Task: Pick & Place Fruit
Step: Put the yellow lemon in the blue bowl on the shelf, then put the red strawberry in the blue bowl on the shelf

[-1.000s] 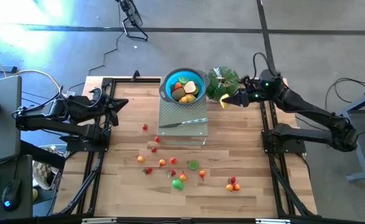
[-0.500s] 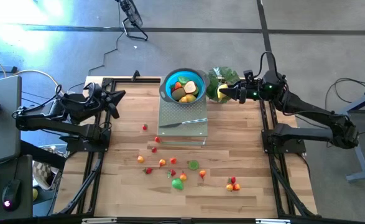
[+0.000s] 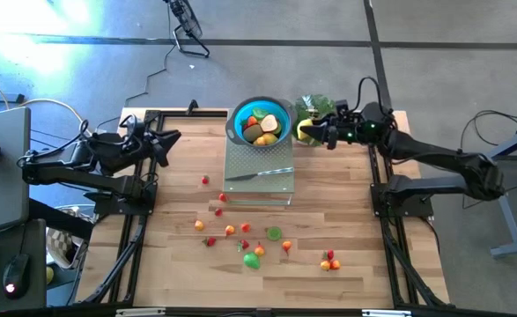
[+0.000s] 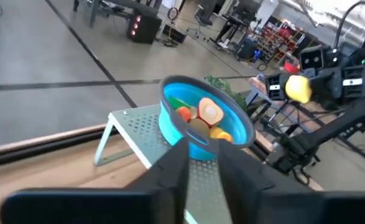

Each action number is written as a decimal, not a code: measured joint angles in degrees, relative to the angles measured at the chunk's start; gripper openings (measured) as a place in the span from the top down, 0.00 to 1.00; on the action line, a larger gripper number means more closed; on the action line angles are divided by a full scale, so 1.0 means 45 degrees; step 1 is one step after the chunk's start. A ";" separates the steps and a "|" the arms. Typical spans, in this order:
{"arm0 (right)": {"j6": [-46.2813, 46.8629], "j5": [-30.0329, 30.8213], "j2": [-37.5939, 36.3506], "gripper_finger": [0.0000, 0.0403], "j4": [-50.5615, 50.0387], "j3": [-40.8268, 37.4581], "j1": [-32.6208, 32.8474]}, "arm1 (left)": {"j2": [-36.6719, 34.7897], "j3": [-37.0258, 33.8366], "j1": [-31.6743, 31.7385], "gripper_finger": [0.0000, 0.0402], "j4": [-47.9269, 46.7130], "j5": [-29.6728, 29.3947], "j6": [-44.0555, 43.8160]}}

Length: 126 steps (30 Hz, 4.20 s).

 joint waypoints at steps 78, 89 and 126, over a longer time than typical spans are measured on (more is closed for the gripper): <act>-0.4732 0.2377 0.8197 0.49 -0.3645 0.9068 0.1864 | -0.0723 0.0005 0.0000 0.46 0.1423 -0.0248 0.1803; -0.6177 0.4559 0.8201 0.49 -0.6711 0.9067 0.2477 | -0.0699 0.0005 -0.0001 0.46 0.1359 -0.0253 0.1896; -0.7587 0.4770 0.5670 0.39 -0.7845 0.9049 0.2550 | -0.0699 0.0005 0.0000 0.46 0.0913 0.0129 0.1854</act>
